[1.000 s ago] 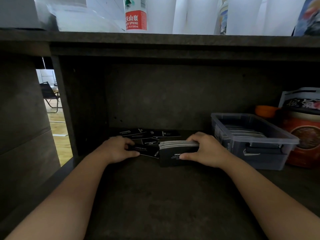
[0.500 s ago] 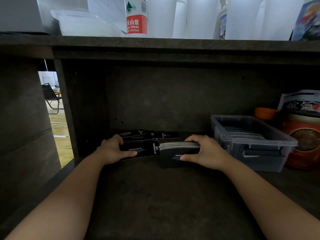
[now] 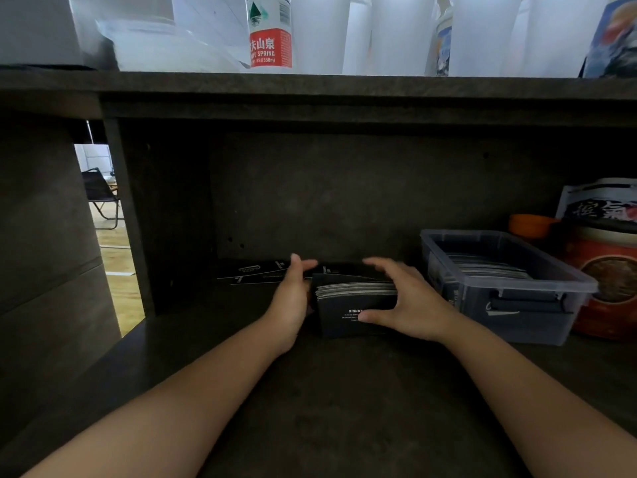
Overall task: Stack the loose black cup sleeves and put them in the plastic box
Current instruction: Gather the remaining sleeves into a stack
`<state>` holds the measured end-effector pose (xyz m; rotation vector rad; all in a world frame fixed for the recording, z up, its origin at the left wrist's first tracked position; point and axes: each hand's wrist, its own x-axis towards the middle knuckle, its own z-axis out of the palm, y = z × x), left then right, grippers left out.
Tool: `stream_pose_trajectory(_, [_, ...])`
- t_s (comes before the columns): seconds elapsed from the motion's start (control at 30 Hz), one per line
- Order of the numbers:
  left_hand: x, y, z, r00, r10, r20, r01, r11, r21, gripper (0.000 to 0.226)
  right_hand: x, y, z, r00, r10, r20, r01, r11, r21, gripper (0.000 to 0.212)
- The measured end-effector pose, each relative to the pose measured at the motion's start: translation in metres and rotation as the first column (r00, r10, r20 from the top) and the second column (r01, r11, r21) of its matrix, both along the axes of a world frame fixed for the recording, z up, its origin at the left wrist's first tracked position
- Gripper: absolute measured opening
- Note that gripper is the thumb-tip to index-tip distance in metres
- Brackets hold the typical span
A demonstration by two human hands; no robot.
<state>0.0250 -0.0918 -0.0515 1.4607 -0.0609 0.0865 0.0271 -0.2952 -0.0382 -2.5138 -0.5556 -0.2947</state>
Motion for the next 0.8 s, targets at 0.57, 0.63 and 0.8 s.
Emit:
stream_pose_trajectory(0.57, [0.089,0.104,0.000,0.935,0.107,0.338,-0.349,0.116,0.930,0.068,0.007,-0.003,0.000,0.995,0.097,-0.022,-0.099,0.989,-0.108,0.037])
stream_pose_trajectory(0.63, [0.097,0.120,-0.013,0.954,0.237,0.186,-0.213,0.094,0.973,0.088,0.008,-0.003,-0.002,0.995,0.103,-0.010,-0.103,0.989,-0.103,0.037])
stream_pose_trajectory(0.8, [0.099,0.117,-0.016,0.982,0.163,0.092,-0.104,0.067,0.992,0.091,0.011,-0.004,-0.002,0.993,0.119,0.012,-0.117,0.987,-0.108,0.041])
